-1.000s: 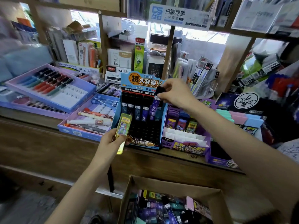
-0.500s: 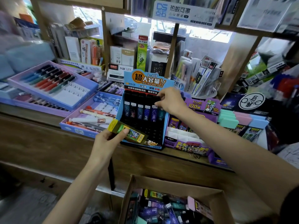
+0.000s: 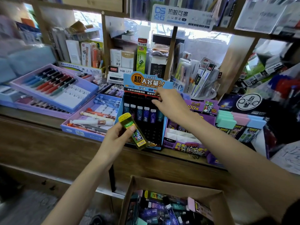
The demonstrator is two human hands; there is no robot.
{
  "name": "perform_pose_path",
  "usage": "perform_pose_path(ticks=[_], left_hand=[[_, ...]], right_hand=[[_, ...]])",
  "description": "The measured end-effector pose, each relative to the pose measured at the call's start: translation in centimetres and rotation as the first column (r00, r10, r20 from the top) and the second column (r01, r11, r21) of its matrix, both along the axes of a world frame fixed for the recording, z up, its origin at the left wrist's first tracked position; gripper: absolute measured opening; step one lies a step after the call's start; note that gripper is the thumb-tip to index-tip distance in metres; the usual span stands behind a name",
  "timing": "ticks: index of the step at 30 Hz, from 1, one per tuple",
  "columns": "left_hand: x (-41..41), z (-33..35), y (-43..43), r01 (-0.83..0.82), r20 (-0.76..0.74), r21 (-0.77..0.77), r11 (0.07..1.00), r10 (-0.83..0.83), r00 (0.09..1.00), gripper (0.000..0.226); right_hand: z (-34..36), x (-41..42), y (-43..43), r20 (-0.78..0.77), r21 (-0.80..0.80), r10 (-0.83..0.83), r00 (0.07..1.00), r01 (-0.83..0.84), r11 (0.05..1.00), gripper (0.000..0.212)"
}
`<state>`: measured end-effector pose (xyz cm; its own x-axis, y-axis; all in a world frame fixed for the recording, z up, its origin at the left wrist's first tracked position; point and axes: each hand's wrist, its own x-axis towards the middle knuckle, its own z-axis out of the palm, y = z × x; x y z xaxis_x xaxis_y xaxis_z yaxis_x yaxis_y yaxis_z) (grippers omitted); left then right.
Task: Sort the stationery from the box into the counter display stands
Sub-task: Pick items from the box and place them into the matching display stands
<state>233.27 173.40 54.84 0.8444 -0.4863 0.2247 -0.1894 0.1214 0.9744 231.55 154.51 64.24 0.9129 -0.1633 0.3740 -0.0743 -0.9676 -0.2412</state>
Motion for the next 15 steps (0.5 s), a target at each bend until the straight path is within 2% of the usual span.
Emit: perform_pose_path(ticks=[2,4,5,7,12,15], left_hand=[[-0.1,0.6,-0.5,0.049,0.055,0.016,0.999,-0.050,0.997,0.014],[-0.5,1.2,-1.1,0.115,0.116,0.041,0.992,-0.119,0.986,0.021],[-0.8,1.4,-1.5,0.146,0.145,0.060,0.987,-0.154,0.977,0.023],[-1.5,1.8,-2.3,0.191,0.197,0.101,0.976,-0.207,0.958,0.026],[-3.3,2.1,-4.7,0.265,0.278,0.198,0.944,-0.313,0.908,0.020],[-3.9,2.0,-5.9,0.202,0.304,0.271,0.941,-0.283,0.910,0.020]], right_hand=[[0.7,-2.1,0.9,0.043,0.244,0.086,0.995,-0.093,0.965,0.023],[0.7,-4.4,1.7,0.041,0.482,0.176,0.983,-0.174,0.859,0.021],[0.4,-5.4,1.9,0.041,0.548,0.208,0.977,-0.196,0.813,0.016],[-0.6,-7.1,1.9,0.038,0.596,0.225,0.974,-0.203,0.777,0.006],[-2.0,-10.0,0.1,0.040,0.634,0.176,0.984,-0.161,0.756,0.013],[-1.6,-11.4,-2.0,0.059,0.673,0.118,0.991,-0.127,0.728,0.017]])
